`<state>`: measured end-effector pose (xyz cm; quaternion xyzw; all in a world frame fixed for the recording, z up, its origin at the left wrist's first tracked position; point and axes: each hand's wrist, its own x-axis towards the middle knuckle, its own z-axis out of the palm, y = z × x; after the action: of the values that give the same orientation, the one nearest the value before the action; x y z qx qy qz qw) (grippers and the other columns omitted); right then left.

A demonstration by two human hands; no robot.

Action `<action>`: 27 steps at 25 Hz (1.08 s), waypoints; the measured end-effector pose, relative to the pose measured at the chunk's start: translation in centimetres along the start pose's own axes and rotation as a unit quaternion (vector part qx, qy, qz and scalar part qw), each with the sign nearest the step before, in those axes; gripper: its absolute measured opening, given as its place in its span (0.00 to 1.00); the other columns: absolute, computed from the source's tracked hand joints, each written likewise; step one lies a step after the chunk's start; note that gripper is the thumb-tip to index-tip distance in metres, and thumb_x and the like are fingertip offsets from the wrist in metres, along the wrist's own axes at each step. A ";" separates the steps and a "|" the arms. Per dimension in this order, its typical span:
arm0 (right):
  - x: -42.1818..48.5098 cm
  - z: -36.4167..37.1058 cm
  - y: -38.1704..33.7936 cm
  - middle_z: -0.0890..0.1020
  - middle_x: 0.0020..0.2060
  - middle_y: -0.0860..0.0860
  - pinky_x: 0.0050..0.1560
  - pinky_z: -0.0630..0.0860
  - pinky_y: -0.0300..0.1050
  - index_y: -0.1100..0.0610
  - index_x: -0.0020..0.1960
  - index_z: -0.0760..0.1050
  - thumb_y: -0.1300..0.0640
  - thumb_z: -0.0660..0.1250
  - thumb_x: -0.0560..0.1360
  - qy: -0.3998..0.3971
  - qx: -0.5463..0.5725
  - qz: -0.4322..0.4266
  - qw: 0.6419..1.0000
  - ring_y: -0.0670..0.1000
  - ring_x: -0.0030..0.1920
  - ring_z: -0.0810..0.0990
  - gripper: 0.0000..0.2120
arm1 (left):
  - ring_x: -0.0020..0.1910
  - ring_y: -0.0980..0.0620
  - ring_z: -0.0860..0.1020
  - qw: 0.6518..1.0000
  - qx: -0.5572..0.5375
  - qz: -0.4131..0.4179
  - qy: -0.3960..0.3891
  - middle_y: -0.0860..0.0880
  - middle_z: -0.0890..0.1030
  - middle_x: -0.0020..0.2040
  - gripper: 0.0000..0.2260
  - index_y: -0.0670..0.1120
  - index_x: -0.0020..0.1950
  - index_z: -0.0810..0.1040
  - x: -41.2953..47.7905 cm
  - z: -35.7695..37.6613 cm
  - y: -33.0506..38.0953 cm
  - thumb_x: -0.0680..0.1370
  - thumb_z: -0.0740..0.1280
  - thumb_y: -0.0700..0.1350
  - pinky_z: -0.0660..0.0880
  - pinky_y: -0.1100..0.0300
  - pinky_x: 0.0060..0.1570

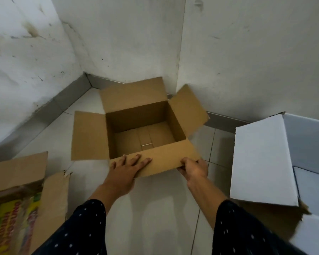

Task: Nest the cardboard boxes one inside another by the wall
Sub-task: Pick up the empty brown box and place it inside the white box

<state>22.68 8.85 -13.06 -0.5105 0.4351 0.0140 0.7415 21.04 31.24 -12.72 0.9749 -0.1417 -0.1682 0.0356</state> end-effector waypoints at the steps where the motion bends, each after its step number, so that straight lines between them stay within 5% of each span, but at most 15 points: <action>1: -1.1 -1.1 0.9 0.81 0.50 0.57 0.28 0.81 0.41 0.59 0.59 0.75 0.71 0.68 0.71 0.010 0.026 0.011 1.000 0.56 0.44 0.81 0.18 | 0.76 0.36 0.47 1.000 0.003 0.006 -0.003 0.57 0.44 0.79 0.37 0.73 0.67 0.31 -0.2 -0.1 0.0 0.79 0.55 0.43 0.51 0.34 0.71; 4: -3.5 -4.2 2.4 0.82 0.46 0.60 0.32 0.82 0.41 0.63 0.56 0.77 0.71 0.68 0.72 0.005 0.033 0.036 0.999 0.55 0.39 0.82 0.14 | 0.76 0.37 0.45 1.000 0.007 0.006 -0.010 0.58 0.42 0.79 0.39 0.73 0.66 0.29 -1.1 0.7 0.8 0.79 0.58 0.45 0.50 0.33 0.70; 6: -4.2 -5.6 2.0 0.83 0.45 0.60 0.40 0.81 0.44 0.63 0.59 0.75 0.69 0.68 0.72 -0.005 -0.027 0.017 0.999 0.53 0.38 0.81 0.15 | 0.76 0.37 0.43 0.999 -0.015 0.002 -0.031 0.57 0.40 0.79 0.40 0.74 0.63 0.27 -1.4 1.3 0.8 0.76 0.61 0.58 0.48 0.33 0.71; 8: -3.7 -6.4 0.4 0.80 0.55 0.56 0.51 0.77 0.50 0.57 0.67 0.68 0.61 0.70 0.73 0.044 -0.152 -0.091 0.983 0.52 0.48 0.80 0.24 | 0.76 0.39 0.40 0.997 -0.056 -0.007 -0.060 0.57 0.39 0.78 0.42 0.73 0.67 0.31 -1.6 1.5 0.9 0.66 0.58 0.75 0.43 0.34 0.70; 10: -2.1 -6.5 -2.3 0.72 0.67 0.55 0.62 0.74 0.57 0.52 0.72 0.63 0.52 0.70 0.74 0.068 -0.317 -0.238 0.916 0.56 0.64 0.73 0.29 | 0.77 0.42 0.41 0.991 -0.113 -0.051 -0.047 0.56 0.42 0.79 0.44 0.70 0.72 0.41 -1.3 1.4 1.3 0.60 0.48 0.81 0.40 0.35 0.70; 12: -0.1 -5.4 -5.0 0.68 0.70 0.56 0.64 0.72 0.57 0.52 0.73 0.61 0.48 0.67 0.76 0.017 -0.444 -0.266 0.855 0.59 0.68 0.69 0.30 | 0.77 0.42 0.44 0.977 -0.162 -0.139 -0.004 0.54 0.47 0.79 0.41 0.67 0.73 0.51 -0.8 1.3 1.7 0.62 0.42 0.80 0.41 0.33 0.69; 15: 1.6 -3.8 -5.9 0.70 0.69 0.58 0.61 0.73 0.54 0.54 0.75 0.58 0.54 0.68 0.76 -0.082 -0.498 -0.153 0.850 0.61 0.66 0.72 0.32 | 0.75 0.34 0.46 0.939 -0.178 -0.290 0.057 0.47 0.44 0.78 0.37 0.60 0.73 0.56 -0.6 1.6 2.1 0.68 0.55 0.74 0.48 0.32 0.70; 20: -2.2 -7.0 -1.8 0.72 0.65 0.55 0.59 0.75 0.53 0.51 0.74 0.54 0.58 0.72 0.73 -0.131 -0.514 -0.131 0.838 0.58 0.62 0.75 0.36 | 0.72 0.31 0.60 0.863 -0.300 -0.396 0.089 0.40 0.44 0.78 0.52 0.52 0.76 0.42 -1.4 1.9 0.4 0.64 0.72 0.65 0.63 0.35 0.66; 22: -4.5 -9.6 -0.5 0.76 0.61 0.54 0.55 0.76 0.52 0.49 0.75 0.51 0.53 0.72 0.73 -0.158 -0.586 -0.143 0.781 0.56 0.58 0.78 0.39 | 0.72 0.33 0.61 0.850 -0.353 -0.378 0.096 0.41 0.53 0.78 0.59 0.54 0.75 0.35 -1.5 2.2 0.1 0.62 0.77 0.61 0.61 0.33 0.67; 24: -5.1 -11.5 -1.5 0.79 0.55 0.51 0.48 0.78 0.48 0.48 0.73 0.55 0.46 0.70 0.73 -0.113 -0.654 -0.263 0.700 0.52 0.52 0.80 0.35 | 0.72 0.34 0.62 0.845 -0.376 -0.364 0.110 0.44 0.58 0.78 0.63 0.56 0.72 0.30 -1.2 2.3 0.6 0.60 0.79 0.57 0.58 0.32 0.68; 27: -2.7 -12.7 -6.6 0.68 0.68 0.55 0.58 0.75 0.51 0.48 0.72 0.60 0.44 0.68 0.74 0.057 -0.646 -0.390 0.654 0.56 0.64 0.71 0.31 | 0.72 0.35 0.62 0.822 -0.399 -0.378 0.147 0.47 0.61 0.77 0.64 0.56 0.71 0.26 -0.5 2.1 1.2 0.61 0.80 0.53 0.52 0.32 0.69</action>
<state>16.07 -2.96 -7.63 -0.9832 0.1187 -0.0281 0.1360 19.60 30.21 -14.37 0.8657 0.3243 -0.0650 0.3756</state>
